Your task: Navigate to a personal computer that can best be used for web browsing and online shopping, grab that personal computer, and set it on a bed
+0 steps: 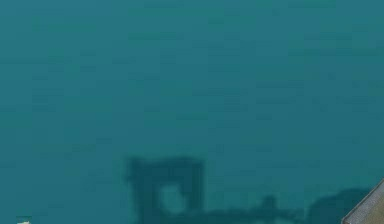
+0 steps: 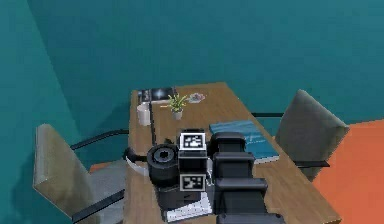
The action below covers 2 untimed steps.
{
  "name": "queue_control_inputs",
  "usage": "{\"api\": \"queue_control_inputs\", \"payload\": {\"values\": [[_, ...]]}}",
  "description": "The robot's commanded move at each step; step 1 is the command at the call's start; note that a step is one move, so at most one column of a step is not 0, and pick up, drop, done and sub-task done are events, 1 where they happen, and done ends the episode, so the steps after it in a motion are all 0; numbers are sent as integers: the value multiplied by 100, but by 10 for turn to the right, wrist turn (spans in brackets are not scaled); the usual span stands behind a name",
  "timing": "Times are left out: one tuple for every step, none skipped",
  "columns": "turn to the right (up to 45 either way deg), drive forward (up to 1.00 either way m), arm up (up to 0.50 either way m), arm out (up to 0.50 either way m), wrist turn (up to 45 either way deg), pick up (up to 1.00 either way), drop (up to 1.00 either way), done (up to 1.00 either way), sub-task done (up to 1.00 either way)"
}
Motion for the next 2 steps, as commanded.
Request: {"api": "queue_control_inputs", "payload": {"values": [[0,0,0,0,0,100,0,0,0],[0,0,4,0,0,0,0,0,0]]}}
